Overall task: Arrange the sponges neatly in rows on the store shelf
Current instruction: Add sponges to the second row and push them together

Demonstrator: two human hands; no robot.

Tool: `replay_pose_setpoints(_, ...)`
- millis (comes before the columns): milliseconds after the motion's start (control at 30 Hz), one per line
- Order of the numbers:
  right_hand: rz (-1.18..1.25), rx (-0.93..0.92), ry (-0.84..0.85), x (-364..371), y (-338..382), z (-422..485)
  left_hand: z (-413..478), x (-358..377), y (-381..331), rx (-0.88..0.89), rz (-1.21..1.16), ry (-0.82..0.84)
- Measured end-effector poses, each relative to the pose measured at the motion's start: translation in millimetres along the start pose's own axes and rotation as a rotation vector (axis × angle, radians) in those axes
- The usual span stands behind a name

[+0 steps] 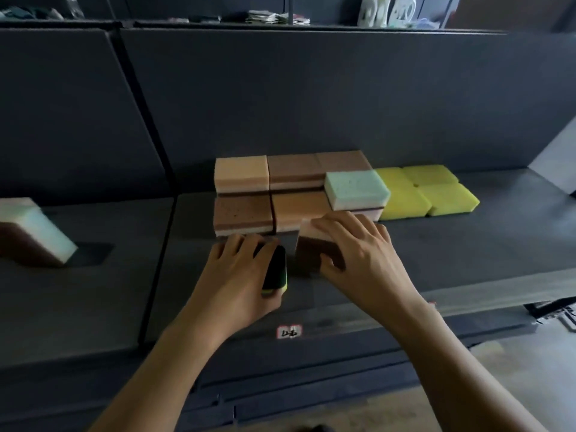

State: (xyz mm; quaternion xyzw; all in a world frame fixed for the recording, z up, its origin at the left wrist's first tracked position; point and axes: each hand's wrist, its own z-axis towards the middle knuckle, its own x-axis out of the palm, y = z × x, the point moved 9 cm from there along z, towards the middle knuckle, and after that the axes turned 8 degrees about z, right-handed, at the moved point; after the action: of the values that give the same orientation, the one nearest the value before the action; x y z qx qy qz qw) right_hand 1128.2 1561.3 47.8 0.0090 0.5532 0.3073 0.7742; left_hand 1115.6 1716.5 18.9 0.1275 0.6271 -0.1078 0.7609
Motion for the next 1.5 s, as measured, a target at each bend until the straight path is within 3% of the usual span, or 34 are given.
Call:
replay_pose_setpoints(200, 0.045, -0.088, 0.026, -8.6, -24.1, -2.2, 9.2, 10.3, -19.9, -0.055, -0.023, 0.057)
replay_pose_setpoints(500, 0.142, -0.204, 0.081, -9.3, -32.5, -5.2, 36.1, -2.5, -48.3, -0.135, -0.332, -0.102)
replay_pose_setpoints(767, 0.134, -0.113, 0.194, -1.4, -60.5, 6.5, 38.9, -1.7, -33.8, -0.161, -0.501, -0.119)
replay_pose_setpoints(867, 0.187, -0.061, 0.256, 3.1, -63.3, 10.5, 40.5, -3.9, -28.4, -0.129, -0.489, -0.105)
replay_pose_setpoints(1100, 0.221, -0.053, 0.221, 5.6, -44.3, 24.1, 43.7, -16.7, -13.7, 0.051, -0.157, -0.104)
replay_pose_setpoints(1333, 0.287, -0.052, 0.229, 10.3, -35.2, 29.3, 45.3, -18.7, 2.6, 0.15, -0.262, -0.123)
replay_pose_setpoints(1500, 0.311, 0.049, 0.332, 19.0, -39.2, 26.4, 43.2, -16.1, 3.3, 0.197, -0.307, -0.118)
